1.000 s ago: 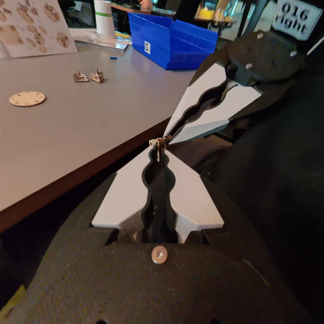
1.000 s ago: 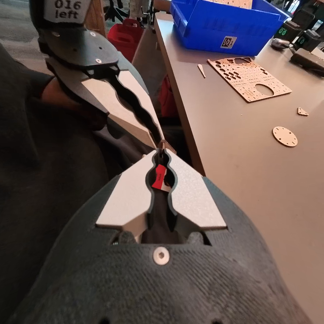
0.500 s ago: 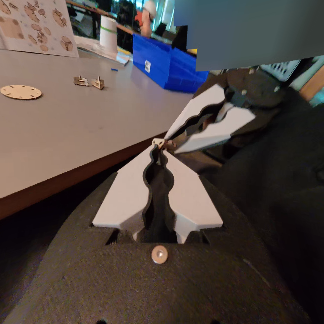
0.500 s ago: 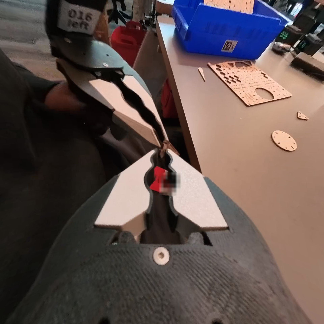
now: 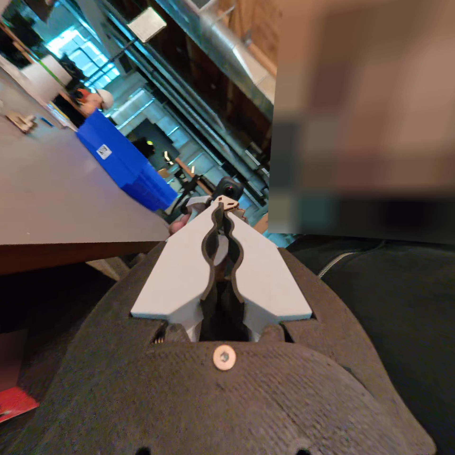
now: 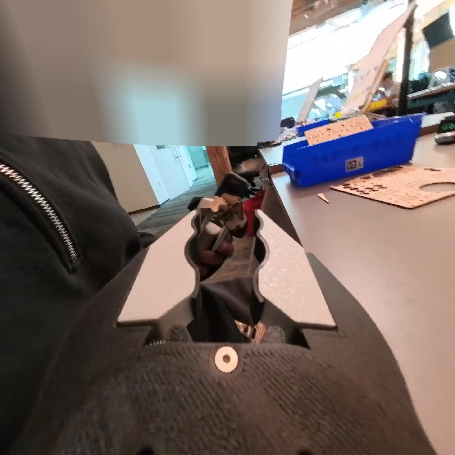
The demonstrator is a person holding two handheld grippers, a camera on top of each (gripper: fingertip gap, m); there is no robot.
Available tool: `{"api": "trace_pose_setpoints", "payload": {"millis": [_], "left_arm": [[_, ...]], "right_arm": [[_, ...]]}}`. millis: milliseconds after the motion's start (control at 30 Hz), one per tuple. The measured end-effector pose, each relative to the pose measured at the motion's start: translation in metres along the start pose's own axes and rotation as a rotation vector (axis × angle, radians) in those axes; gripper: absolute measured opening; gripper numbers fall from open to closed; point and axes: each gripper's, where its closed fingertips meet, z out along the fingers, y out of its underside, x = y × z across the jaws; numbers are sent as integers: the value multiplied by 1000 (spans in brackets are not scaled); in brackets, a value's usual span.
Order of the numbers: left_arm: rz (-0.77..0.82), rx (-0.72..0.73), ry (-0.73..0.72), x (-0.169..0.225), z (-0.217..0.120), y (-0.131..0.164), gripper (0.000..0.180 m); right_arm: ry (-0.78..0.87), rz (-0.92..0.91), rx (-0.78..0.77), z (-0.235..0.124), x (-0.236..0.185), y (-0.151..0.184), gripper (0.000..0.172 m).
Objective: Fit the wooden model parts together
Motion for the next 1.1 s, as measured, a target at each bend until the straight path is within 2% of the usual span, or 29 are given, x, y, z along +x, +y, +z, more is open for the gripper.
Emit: {"api": "trace_pose_setpoints", "payload": {"millis": [233,400,667,767,933,1100], "left_arm": [[-285,11,160,-2,3,2,0],[-393,6,216,-3,5,3,0],[-573,-48,272,-9,13,12,0],[-590,-53,275,-10,15,13,0],[-570,-42,237,-15,16,12,0],[-387,4,209,-10,13,-1,31]], "right_arm": [[-66,-51,9,-5,4,0,38],[-139,-22,24,-7,3,2,24],[-148,-8,38,-7,5,2,21],[-159,-21,25,-9,3,4,11],[-138,-2,28,-12,7,5,11],[-170,82,112,-19,8,-6,10]]}}
